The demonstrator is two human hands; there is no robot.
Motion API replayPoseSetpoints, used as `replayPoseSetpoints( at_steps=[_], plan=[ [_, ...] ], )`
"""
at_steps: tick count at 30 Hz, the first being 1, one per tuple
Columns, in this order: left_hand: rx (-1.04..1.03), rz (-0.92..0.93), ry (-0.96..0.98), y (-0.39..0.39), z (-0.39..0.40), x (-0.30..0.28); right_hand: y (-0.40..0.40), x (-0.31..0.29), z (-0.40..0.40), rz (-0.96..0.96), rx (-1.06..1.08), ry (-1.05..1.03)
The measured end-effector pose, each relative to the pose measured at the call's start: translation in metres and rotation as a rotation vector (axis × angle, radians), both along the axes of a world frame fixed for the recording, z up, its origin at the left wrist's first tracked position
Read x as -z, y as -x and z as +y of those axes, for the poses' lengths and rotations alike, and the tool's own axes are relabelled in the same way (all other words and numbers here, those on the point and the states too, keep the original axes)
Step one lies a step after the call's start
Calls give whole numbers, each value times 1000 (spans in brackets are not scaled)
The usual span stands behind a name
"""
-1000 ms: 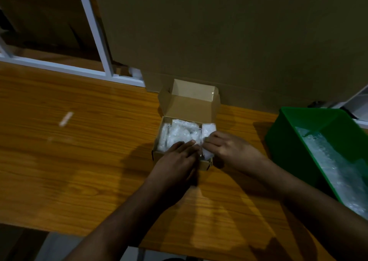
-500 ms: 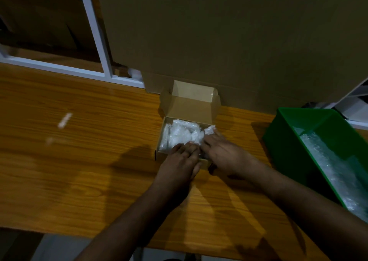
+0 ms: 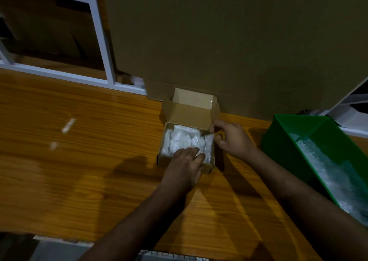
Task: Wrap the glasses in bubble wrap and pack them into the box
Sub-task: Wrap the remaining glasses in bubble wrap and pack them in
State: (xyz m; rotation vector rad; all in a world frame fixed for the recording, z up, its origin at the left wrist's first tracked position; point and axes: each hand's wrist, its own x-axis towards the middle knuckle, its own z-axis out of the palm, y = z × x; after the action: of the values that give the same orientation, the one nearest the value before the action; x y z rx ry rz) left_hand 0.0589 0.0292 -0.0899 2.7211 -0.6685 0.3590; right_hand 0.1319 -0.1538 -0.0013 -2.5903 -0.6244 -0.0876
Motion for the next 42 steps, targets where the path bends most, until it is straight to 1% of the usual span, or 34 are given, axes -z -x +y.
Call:
replayPoseSetpoints(
  at_steps=[3,6,9,12,14,16,18,23,25,27,30,34,35,37,39,42],
  plan=[
    [-48,3,-49,4,-6,2,-13,10,6,18,71,143],
    [-80,-12,-54,6,-10,3,-21,13,18,44,184,229],
    [-101,-2,-42,5,-12,3,-30,9,33,72,256,413],
    [-128,18,-44,4,-14,3,-33,10,45,35,245,594],
    [-134,19,-42,3,-15,3,-31,11,50,-30,270,680],
    [-138,7,-37,3,-15,3,-29,14,54,-101,294,734],
    [-145,-5,-31,5,-16,3,-27,17,59,-110,327,751],
    [-136,-26,-8,12,-17,3,-21,18,56,-74,443,632],
    [-121,-13,-10,14,-15,5,-23,14,50,5,481,579],
    [-115,1,0,14,-15,5,-24,10,48,101,454,589],
    [-103,-2,24,18,-15,4,-19,13,50,184,395,653],
    [-86,1,56,40,-4,5,-14,17,47,282,433,542],
    [-76,-4,65,47,2,8,-11,15,45,288,445,506],
    [-48,-20,98,59,15,14,-2,13,38,256,479,365],
    [-21,-18,141,66,25,17,11,12,31,186,510,192],
    [23,29,159,69,31,9,33,8,23,71,510,57]
  ],
)
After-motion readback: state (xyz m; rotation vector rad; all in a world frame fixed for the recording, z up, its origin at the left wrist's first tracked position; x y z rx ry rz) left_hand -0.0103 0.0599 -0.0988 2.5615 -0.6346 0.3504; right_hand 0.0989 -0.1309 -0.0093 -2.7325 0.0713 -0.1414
